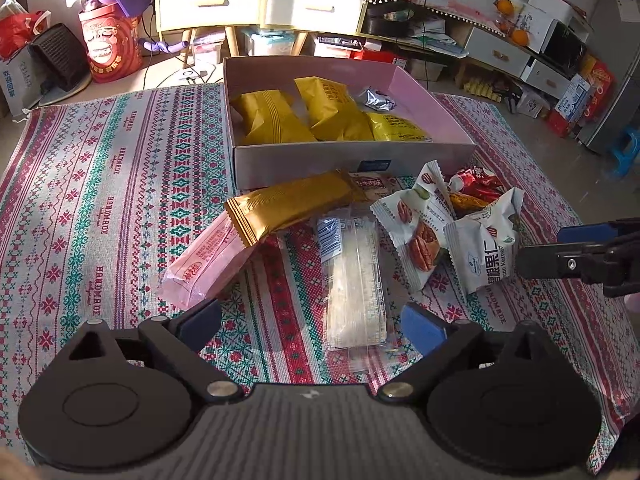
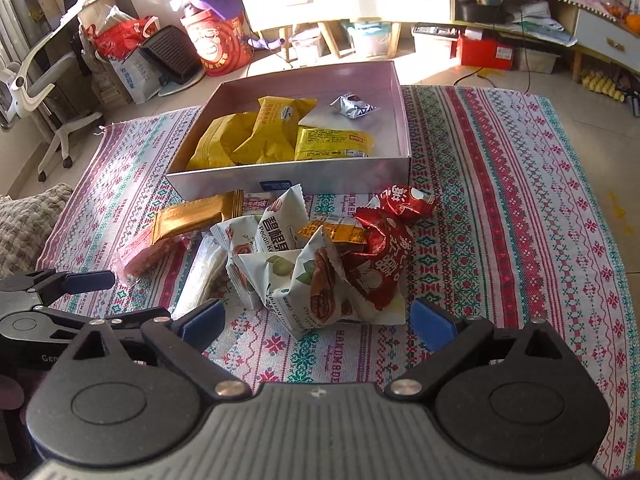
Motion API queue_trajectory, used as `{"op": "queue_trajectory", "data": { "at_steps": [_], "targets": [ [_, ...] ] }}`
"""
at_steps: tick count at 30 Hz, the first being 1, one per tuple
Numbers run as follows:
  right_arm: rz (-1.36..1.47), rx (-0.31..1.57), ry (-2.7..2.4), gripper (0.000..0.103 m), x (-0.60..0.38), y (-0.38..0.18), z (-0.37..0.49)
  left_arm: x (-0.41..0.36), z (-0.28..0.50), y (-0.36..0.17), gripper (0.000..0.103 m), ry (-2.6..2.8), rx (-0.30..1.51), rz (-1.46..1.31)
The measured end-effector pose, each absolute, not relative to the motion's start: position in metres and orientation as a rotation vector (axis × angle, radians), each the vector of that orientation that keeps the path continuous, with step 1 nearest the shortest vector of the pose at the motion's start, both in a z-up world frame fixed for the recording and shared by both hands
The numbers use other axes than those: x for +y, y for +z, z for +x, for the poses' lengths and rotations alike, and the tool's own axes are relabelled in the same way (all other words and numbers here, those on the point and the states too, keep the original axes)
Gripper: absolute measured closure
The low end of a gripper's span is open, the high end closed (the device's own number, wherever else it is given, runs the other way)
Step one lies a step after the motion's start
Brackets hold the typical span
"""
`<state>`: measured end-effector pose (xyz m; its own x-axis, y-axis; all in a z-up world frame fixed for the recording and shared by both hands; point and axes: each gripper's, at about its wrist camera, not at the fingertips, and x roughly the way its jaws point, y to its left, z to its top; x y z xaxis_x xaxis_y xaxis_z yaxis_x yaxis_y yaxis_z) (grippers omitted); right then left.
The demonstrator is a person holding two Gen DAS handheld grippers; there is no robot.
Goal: Organize snacks
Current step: 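Grasp clear wrapped bar with left tool while right tool grasps white nut bag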
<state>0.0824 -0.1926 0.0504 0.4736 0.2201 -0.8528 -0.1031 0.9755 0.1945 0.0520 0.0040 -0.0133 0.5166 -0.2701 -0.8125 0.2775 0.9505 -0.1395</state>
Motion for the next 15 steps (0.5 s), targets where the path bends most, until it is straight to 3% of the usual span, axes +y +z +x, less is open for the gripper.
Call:
{"op": "queue_trajectory", "data": {
  "at_steps": [9, 15],
  "targets": [
    [0.139, 1.088, 0.241, 0.024, -0.184, 0.046, 0.087, -0.020, 0.062, -0.026, 0.033, -0.357, 0.992, 0.028],
    [0.052, 1.080, 0.241, 0.031, -0.171, 0.039, 0.087, -0.024, 0.070, -0.034, 0.048, -0.365, 1.017, -0.005]
  ]
}}
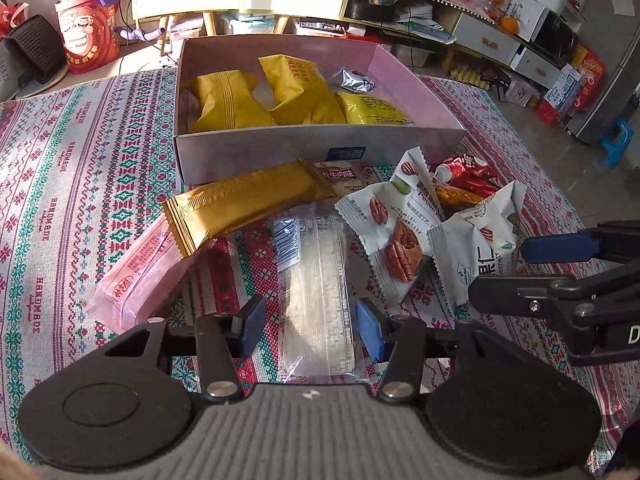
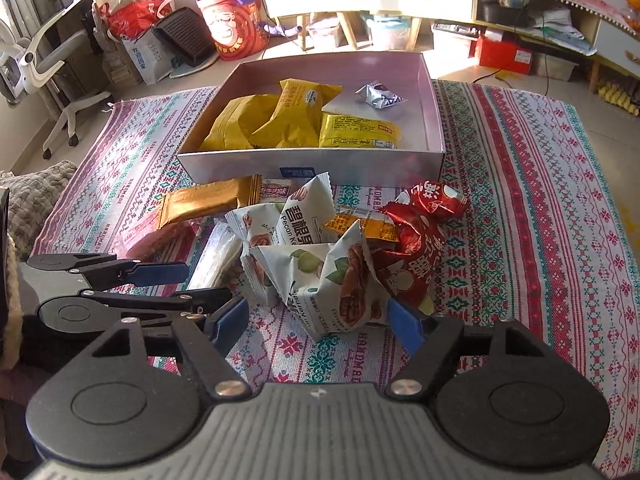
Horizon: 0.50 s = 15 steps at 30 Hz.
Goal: Organize snacks
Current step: 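Grasp clear wrapped bar with left tool while right tool grasps white nut bag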
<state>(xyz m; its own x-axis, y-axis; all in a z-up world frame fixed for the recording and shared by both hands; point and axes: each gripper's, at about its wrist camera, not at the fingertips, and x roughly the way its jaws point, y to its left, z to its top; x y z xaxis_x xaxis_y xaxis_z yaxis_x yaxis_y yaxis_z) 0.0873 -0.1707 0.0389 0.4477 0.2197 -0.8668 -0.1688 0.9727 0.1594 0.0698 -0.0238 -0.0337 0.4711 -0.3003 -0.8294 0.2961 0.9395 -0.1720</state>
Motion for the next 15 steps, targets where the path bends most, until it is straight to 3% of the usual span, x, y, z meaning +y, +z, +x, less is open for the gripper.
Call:
{"op": "queue_trajectory", "data": {
  "at_steps": [11, 15],
  "targets": [
    [-0.043, 1.082, 0.206, 0.036, -0.160, 0.027, 0.090, -0.026, 0.073, -0.037, 0.056, -0.347, 1.023, -0.005],
    [-0.069, 1.074, 0.185, 0.048, -0.159, 0.026, 0.090, -0.024, 0.074, -0.037, 0.063, -0.333, 1.024, -0.010]
  ]
}}
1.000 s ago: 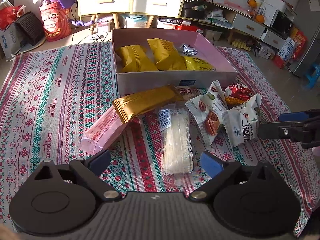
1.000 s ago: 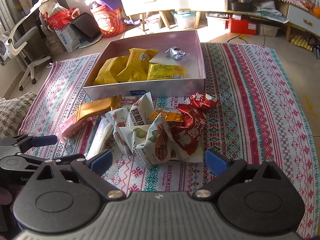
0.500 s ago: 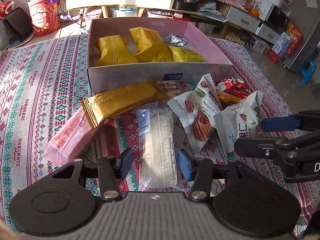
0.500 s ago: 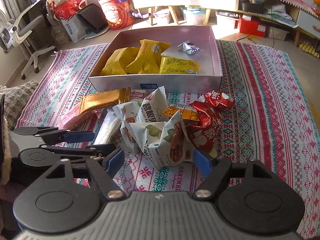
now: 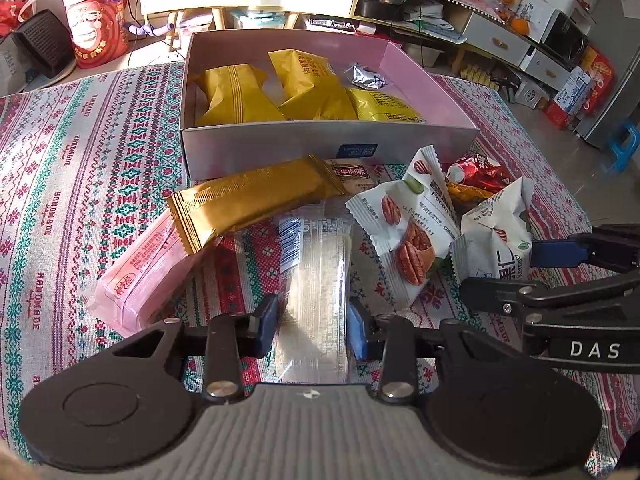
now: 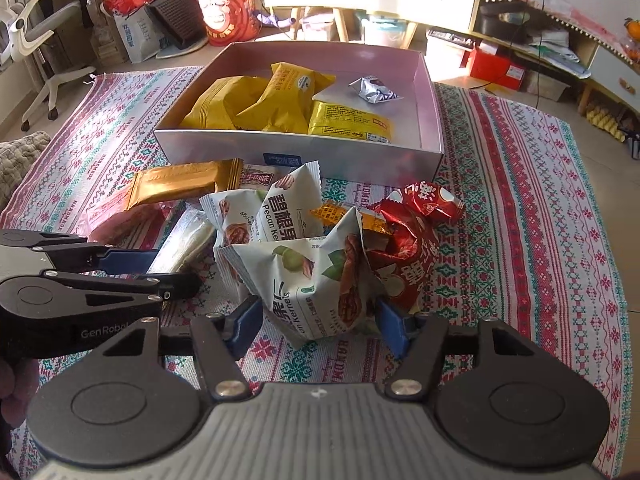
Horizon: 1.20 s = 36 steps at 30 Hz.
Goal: Organize snacks
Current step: 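Grasp clear wrapped bar with left tool while right tool grasps white nut bag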
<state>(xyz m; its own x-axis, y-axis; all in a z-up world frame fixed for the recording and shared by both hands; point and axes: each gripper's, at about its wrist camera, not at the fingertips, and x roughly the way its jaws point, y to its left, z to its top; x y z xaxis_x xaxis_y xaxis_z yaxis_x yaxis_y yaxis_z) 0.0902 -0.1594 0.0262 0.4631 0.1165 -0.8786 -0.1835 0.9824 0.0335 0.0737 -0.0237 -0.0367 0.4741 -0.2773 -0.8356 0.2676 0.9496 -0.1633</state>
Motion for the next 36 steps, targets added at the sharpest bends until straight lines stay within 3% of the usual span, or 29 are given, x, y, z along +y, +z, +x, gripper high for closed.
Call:
{"op": "queue_trajectory", "data": {
  "at_steps": [4, 10, 36],
  "targets": [
    [-0.074, 1.069, 0.171, 0.058, -0.161, 0.027, 0.091, -0.021, 0.074, -0.036, 0.072, -0.309, 1.028, -0.002],
    [-0.053, 1.069, 0.164, 0.062, -0.164, 0.029, 0.092, -0.017, 0.073, -0.032, 0.078, -0.288, 1.028, 0.004],
    [0.020, 1.018, 0.195, 0.071, -0.174, 0.053, 0.087, 0.004, 0.054, -0.005, 0.080, -0.325, 1.021, -0.044]
  ]
}}
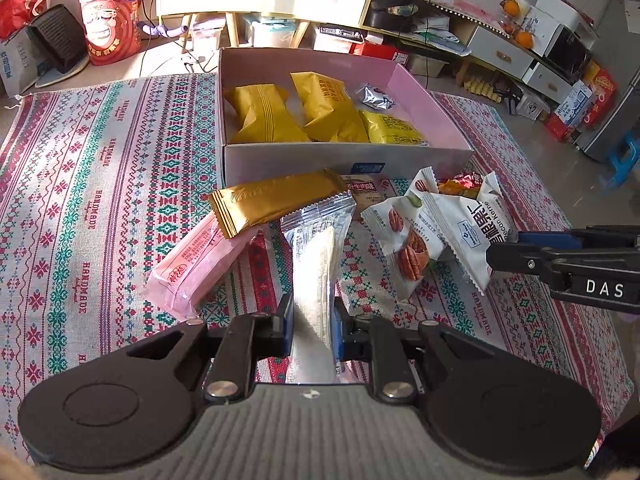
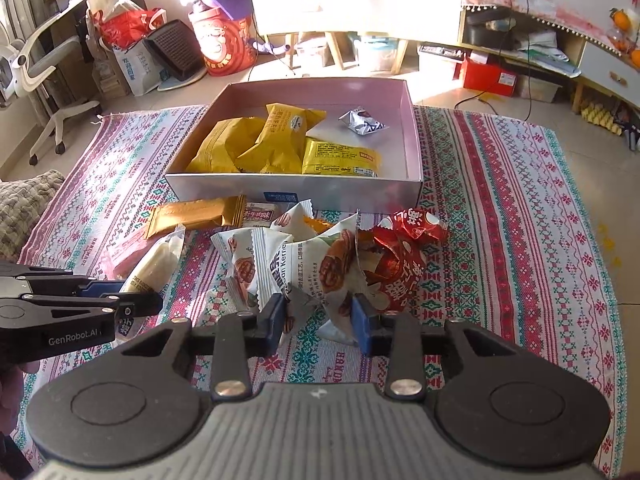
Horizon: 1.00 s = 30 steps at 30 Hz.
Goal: Organize snacks
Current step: 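Grasp clear wrapped bar with left tool while right tool grasps white nut bag, then carry clear bar and nut bag into the pink box and open both tools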
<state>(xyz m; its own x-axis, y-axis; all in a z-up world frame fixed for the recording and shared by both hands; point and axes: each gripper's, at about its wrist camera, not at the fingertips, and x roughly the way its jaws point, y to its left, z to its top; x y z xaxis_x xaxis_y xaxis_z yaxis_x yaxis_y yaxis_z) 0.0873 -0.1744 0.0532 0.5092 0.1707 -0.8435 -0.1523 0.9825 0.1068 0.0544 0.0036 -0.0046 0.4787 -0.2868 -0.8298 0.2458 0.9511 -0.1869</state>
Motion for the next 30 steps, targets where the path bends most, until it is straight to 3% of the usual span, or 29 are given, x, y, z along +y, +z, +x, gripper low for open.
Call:
{"op": "queue_trajectory", "data": {
  "at_steps": [8, 9, 10, 14, 17, 18, 19, 21, 27, 30],
  "targets": [
    [0.049, 0.997, 0.210, 0.076, -0.178, 0.062, 0.087, 0.007, 0.053, 0.003, 0.080, -0.341, 1.003, -0.066],
    [0.055, 0.997, 0.213, 0.079, -0.179, 0.063, 0.087, 0.008, 0.053, 0.004, 0.080, -0.343, 1.000, -0.070],
    [0.068, 1.000, 0.218, 0.092, -0.180, 0.064, 0.087, 0.009, 0.053, 0.004, 0.080, -0.344, 0.999, -0.074],
    [0.090, 0.992, 0.219, 0.094, -0.184, 0.066, 0.090, 0.009, 0.052, 0.005, 0.080, -0.353, 1.001, -0.078],
    [0.116, 1.012, 0.213, 0.084, -0.188, 0.060, 0.093, 0.008, 0.054, 0.001, 0.080, -0.355, 1.014, -0.076],
    [0.132, 1.019, 0.222, 0.074, -0.189, 0.058, 0.094, 0.007, 0.054, 0.000, 0.080, -0.356, 1.020, -0.076],
    [0.128, 1.019, 0.224, 0.056, -0.189, 0.058, 0.094, 0.007, 0.054, -0.001, 0.080, -0.357, 1.025, -0.077],
    [0.089, 1.015, 0.209, 0.040, -0.185, 0.057, 0.093, 0.005, 0.053, -0.003, 0.080, -0.359, 1.032, -0.074],
    [0.033, 1.055, 0.190, 0.033, -0.178, 0.045, 0.092, -0.002, 0.051, -0.008, 0.080, -0.374, 1.052, -0.054],
    [-0.003, 1.059, 0.174, 0.041, -0.175, 0.038, 0.094, -0.004, 0.050, -0.011, 0.080, -0.377, 1.061, -0.044]
  ]
}}
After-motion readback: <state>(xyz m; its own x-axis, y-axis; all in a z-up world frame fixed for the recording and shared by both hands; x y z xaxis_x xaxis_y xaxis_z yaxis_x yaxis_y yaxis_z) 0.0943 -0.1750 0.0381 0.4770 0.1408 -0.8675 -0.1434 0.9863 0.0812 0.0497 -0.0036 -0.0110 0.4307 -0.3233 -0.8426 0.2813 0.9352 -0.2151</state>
